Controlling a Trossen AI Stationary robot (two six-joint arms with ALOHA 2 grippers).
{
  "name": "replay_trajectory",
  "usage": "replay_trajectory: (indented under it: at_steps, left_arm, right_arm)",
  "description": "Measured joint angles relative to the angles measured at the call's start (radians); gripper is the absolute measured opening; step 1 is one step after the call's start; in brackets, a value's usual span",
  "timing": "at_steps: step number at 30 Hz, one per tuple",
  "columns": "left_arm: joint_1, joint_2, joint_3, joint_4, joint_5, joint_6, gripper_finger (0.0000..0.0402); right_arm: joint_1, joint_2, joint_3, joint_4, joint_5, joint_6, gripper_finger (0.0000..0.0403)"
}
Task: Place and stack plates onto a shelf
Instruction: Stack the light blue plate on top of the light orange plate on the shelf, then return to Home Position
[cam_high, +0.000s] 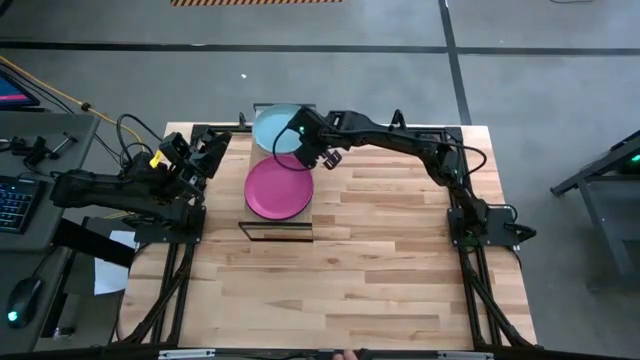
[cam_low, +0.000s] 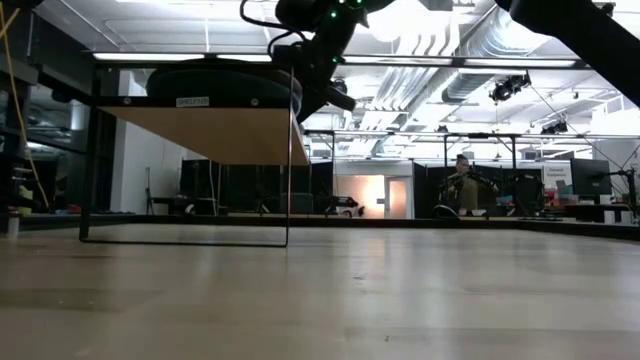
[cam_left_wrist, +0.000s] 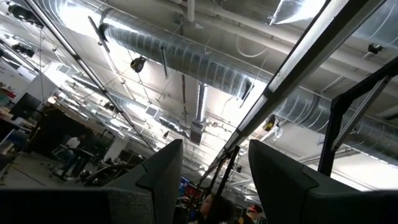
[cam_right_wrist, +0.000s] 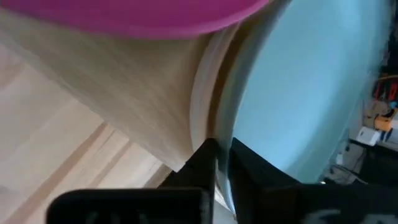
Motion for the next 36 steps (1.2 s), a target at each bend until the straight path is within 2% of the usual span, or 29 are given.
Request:
replay_trajectory:
  at_steps: [8,13,17,23,26,29,33,36]
  left_arm:
    - [0.0,0.0,0.0,0.0,0.001,-0.014,0.0175]
    - [0.0,0.0,0.0,0.0,0.002,-0.024,0.0175]
    - [0.0,0.0,0.0,0.0,0.004,-0.024,0.0175]
    - [0.0,0.0,0.0,-0.006,0.004,-0.024,0.0175]
    - [0.0,0.0,0.0,-0.022,0.004,-0.006,0.0175]
    - [0.0,0.0,0.0,-0.057,0.004,0.033,0.0175]
    - [0.0,0.0,-0.001,-0.115,-0.006,0.062,0.0175]
    - [0.0,0.005,-0.001,-0.152,-0.017,0.063,0.0175]
  right_arm:
    - [0.009,0.0,0.001,0.004,0.007,0.051,0.0101]
    - [0.014,-0.002,0.062,-0.012,0.033,0.062,0.0151]
    - [0.017,-0.008,0.134,-0.064,0.063,0.116,0.0172]
    - [0.017,-0.102,0.114,-0.176,0.039,0.311,0.0177]
    - [0.013,-0.148,0.114,-0.303,-0.054,0.487,0.0177]
    - [-0.007,-0.182,0.114,-0.451,-0.219,0.664,0.0177]
    - [-0.042,-0.193,0.111,-0.627,-0.365,0.814,0.0177]
    - [-0.06,-0.237,0.038,-0.6,-0.475,0.917,0.0177]
